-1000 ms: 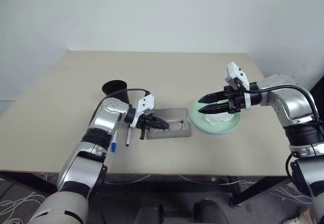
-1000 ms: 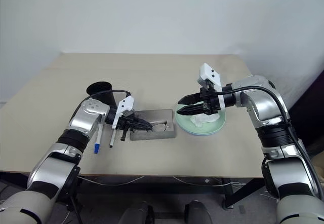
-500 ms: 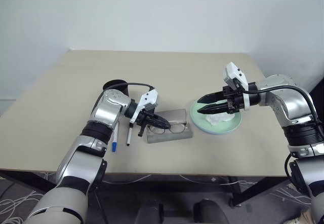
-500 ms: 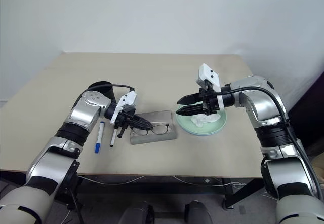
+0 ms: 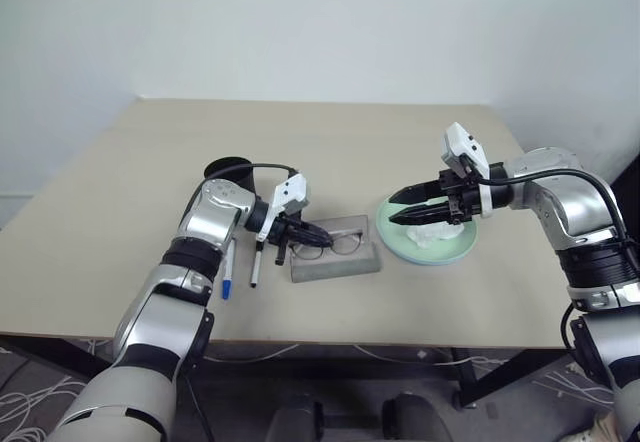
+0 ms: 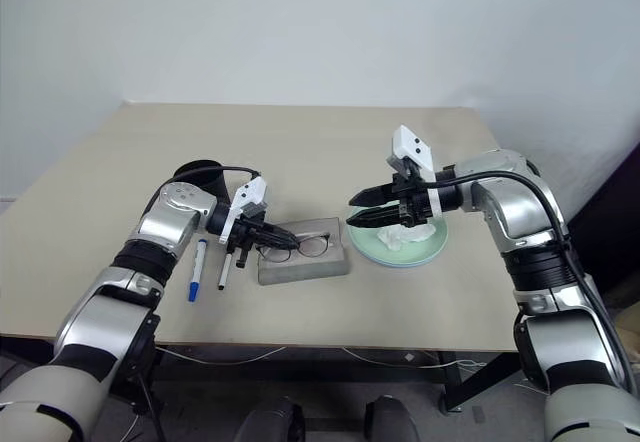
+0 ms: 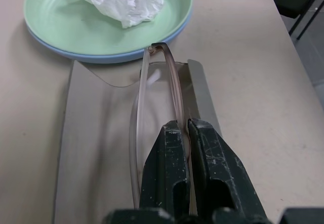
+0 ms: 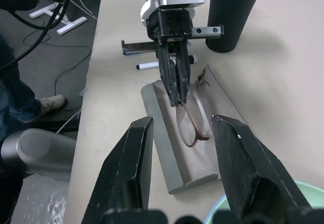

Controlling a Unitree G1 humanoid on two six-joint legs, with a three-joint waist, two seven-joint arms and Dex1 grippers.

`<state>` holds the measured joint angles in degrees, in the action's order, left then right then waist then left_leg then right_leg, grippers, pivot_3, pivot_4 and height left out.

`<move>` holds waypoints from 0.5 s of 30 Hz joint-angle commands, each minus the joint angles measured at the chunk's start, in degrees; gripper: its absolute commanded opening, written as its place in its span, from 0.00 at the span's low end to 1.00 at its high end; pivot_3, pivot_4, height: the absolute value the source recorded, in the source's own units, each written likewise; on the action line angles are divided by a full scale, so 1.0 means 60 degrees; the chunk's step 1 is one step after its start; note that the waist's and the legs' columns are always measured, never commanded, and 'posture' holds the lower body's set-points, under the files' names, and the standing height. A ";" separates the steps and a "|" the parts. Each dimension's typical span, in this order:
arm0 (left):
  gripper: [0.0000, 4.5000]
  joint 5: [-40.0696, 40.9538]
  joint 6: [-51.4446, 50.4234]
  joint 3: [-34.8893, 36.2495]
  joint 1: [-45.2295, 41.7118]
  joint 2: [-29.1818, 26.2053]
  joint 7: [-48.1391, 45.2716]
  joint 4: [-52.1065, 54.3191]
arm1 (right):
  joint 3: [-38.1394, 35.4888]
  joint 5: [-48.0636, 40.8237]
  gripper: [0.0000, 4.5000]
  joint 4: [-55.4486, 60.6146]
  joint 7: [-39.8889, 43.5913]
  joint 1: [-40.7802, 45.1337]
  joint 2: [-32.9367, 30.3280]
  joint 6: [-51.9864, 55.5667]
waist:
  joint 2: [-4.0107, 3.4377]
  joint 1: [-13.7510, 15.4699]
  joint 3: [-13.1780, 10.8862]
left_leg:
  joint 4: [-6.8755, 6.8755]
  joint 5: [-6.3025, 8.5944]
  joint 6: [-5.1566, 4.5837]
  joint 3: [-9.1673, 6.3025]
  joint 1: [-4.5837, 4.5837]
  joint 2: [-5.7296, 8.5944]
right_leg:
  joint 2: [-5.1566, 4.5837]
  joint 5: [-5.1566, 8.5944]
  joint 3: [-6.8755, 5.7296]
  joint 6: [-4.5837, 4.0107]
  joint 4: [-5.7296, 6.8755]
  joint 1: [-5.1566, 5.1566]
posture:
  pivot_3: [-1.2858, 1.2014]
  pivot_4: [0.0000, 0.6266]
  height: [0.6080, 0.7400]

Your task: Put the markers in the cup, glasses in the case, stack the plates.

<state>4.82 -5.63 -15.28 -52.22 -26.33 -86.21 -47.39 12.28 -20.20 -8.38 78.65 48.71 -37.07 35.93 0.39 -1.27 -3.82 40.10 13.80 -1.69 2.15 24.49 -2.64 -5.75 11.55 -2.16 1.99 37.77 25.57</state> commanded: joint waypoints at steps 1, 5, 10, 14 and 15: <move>0.00 -0.0041 0.0126 0.0108 -0.0137 0.0063 -0.0097 0.0084 | -0.0141 -0.0024 0.44 0.0060 -0.0020 0.0156 -0.0004 -0.0159 | 0.0000 0.0000 0.0000 | 0.0000 0.0000 0.0000 0.0000 0.0000 0.0000 | 0.0000 0.0000 0.0000 0.0000 0.0000 0.0000 | 0.52 0.00 0.71; 0.00 -0.0058 -0.0067 -0.0073 0.0188 0.0049 -0.0436 0.0391 | -0.0148 -0.0040 0.44 0.0121 -0.0041 0.0131 -0.0001 -0.0134 | 0.0000 -0.0002 0.0000 | 0.0000 0.0000 0.0000 0.0000 0.0000 0.0000 | 0.0000 -0.0001 0.0000 -0.0001 0.0000 0.0000 | 0.52 0.00 0.71; 0.00 -0.0127 -0.0490 -0.0195 0.0410 0.0058 -0.0526 0.0740 | -0.0149 -0.0046 0.44 0.0132 -0.0056 0.0146 0.0006 -0.0115 | 0.0000 -0.0003 0.0000 | 0.0002 0.0000 0.0000 -0.0001 0.0001 -0.0001 | 0.0001 -0.0003 0.0000 -0.0004 0.0002 0.0001 | 0.52 0.00 0.71; 0.00 -0.0143 -0.0972 -0.0268 0.0458 0.0047 -0.0511 0.0932 | -0.0151 -0.0064 0.44 0.0151 -0.0066 0.0163 0.0022 -0.0088 | 0.0000 -0.0003 0.0000 | 0.0004 0.0000 0.0000 -0.0001 0.0000 -0.0001 | 0.0001 -0.0004 0.0000 -0.0004 0.0002 0.0000 | 0.52 0.00 0.71; 0.00 -0.0137 -0.1112 -0.0270 0.0440 0.0052 -0.0504 0.0950 | -0.0149 -0.0067 0.44 0.0150 -0.0067 0.0170 0.0026 -0.0083 | 0.0000 -0.0003 0.0000 | 0.0003 0.0000 0.0000 -0.0001 0.0000 -0.0001 | 0.0001 -0.0004 0.0000 -0.0004 0.0002 0.0000 | 0.52 0.00 0.71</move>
<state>4.00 -11.09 -16.88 -49.30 -25.94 -88.53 -43.31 12.29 -20.20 -8.37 78.37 48.71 -36.90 35.74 0.38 -1.29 -3.82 40.13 13.80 -1.69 2.15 24.49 -2.65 -5.74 11.53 -2.16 1.97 37.79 25.57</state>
